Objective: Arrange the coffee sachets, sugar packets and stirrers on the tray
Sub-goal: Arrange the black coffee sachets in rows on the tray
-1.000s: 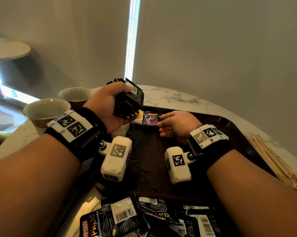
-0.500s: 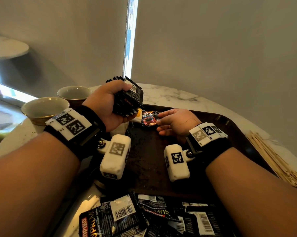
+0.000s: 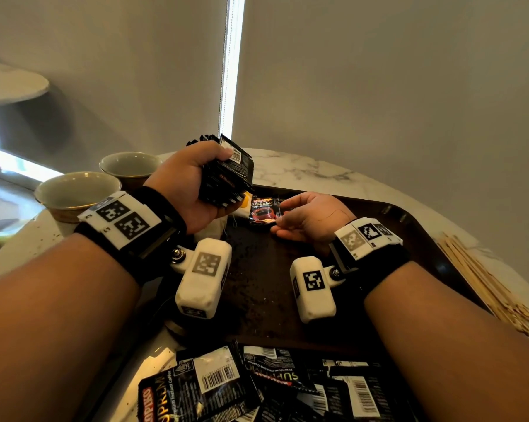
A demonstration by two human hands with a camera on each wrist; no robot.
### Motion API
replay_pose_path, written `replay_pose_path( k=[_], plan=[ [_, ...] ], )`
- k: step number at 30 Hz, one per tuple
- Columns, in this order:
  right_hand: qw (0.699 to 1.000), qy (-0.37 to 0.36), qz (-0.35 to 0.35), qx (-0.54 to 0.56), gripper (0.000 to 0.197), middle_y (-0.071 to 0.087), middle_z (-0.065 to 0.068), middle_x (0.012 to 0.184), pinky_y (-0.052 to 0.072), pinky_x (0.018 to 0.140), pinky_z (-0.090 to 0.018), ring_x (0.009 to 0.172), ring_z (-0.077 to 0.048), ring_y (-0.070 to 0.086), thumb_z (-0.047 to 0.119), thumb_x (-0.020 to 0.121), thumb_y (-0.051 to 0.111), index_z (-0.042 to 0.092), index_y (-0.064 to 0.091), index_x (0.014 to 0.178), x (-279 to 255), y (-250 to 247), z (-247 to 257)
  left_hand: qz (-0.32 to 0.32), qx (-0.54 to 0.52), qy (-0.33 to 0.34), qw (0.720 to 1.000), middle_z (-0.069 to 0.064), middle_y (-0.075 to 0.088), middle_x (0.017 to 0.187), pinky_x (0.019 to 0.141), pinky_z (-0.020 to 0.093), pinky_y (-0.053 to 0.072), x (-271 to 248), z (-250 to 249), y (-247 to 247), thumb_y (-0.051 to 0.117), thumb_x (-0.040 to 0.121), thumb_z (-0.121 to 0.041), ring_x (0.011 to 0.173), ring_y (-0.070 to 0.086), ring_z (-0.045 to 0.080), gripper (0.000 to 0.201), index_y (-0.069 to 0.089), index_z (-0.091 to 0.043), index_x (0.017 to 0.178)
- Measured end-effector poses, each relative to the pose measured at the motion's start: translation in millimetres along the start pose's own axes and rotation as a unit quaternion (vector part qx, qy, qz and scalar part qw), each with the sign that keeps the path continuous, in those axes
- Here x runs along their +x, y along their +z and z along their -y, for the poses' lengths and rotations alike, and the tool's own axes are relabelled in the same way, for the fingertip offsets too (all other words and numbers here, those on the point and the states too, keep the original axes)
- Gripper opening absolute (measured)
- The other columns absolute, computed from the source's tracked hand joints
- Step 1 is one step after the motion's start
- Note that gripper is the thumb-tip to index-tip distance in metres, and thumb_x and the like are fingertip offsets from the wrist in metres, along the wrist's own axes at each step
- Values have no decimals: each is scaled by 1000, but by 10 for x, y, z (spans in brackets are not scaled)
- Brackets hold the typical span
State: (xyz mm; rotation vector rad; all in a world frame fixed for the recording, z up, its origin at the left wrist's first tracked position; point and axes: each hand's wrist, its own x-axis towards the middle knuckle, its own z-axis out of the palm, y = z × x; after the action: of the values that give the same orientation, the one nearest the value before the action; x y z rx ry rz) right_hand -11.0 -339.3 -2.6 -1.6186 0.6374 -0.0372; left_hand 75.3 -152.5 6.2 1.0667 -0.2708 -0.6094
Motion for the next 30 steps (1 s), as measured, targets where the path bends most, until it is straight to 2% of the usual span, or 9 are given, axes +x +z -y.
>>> replay_pose_path(
  k=[5, 10, 14, 17, 20, 23, 25, 28, 30],
  plan=[
    [1000, -3, -9, -17, 29, 70, -21, 106, 62, 66, -31, 92, -31, 74, -12, 87, 65, 8, 60, 107, -10, 13, 1, 0, -1, -2, 1000, 10, 70, 94, 63, 32, 56, -13, 1, 13, 60, 89, -23, 79, 67, 22, 32, 60, -10, 118],
    [999, -1, -21, -29, 27, 70, -21, 103, 61, 69, -33, 92, -32, 74, -11, 88, 63, 6, 60, 108, -15, 23, 20, -2, 0, 1, 1000, 10, 69, 97, 64, 32, 56, -21, 11, 26, 59, 90, -23, 81, 66, 23, 33, 60, -10, 119],
    [999, -19, -20, -35, 22, 70, -17, 94, 61, 64, -33, 76, -27, 73, -10, 89, 63, 6, 59, 104, -13, 10, -3, 1, 4, 2, 1000, 9, 68, 93, 63, 31, 55, -32, 9, 39, 56, 93, -23, 79, 65, 22, 26, 59, -10, 116],
    [998, -42, -31, -38, 20, 69, -13, 89, 58, 55, -29, 63, -21, 71, -6, 90, 64, 5, 60, 106, 6, -11, -36, 3, 4, 1, 1000, 9, 69, 92, 63, 31, 55, -44, 2, 46, 56, 92, -23, 79, 66, 22, 28, 59, -10, 117],
    [994, -94, -40, -43, 14, 70, -10, 89, 50, 46, -26, 58, -16, 67, 1, 90, 67, 9, 63, 101, 34, -24, -73, 2, 3, -5, 1000, 13, 69, 101, 66, 33, 58, -57, 0, 55, 56, 93, -22, 88, 67, 26, 34, 59, -8, 123],
    [981, -193, -16, 0, 18, 68, -7, 90, 43, 42, -23, 56, -12, 61, 2, 88, 69, 16, 67, 98, 15, -16, -53, 14, 10, -10, 1000, 15, 69, 108, 69, 34, 58, -77, -4, 79, 54, 94, -22, 91, 68, 27, 39, 59, -7, 129],
    [965, -256, 39, 46, 34, 64, -5, 93, 45, 45, -20, 61, -10, 60, -7, 88, 65, 24, 71, 103, -32, 1, -11, 25, 12, -11, 1000, 13, 69, 105, 71, 34, 56, -80, -5, 92, 53, 94, -23, 85, 69, 24, 38, 59, -8, 129],
    [946, -307, 96, 34, 63, 60, -5, 115, 51, 60, -22, 71, -7, 61, -14, 87, 60, 45, 74, 106, -108, 37, 51, 49, 17, -14, 999, 10, 71, 97, 69, 33, 55, -81, 2, 99, 51, 96, -24, 78, 70, 21, 35, 61, -9, 126],
    [943, -317, 101, 2, 63, 62, -11, 123, 53, 70, -25, 78, -11, 64, -13, 86, 61, 44, 72, 111, -139, 60, 69, 69, 18, -18, 997, 8, 73, 93, 64, 32, 56, -91, 15, 114, 49, 97, -24, 75, 71, 19, 32, 61, -10, 123]
  ],
)
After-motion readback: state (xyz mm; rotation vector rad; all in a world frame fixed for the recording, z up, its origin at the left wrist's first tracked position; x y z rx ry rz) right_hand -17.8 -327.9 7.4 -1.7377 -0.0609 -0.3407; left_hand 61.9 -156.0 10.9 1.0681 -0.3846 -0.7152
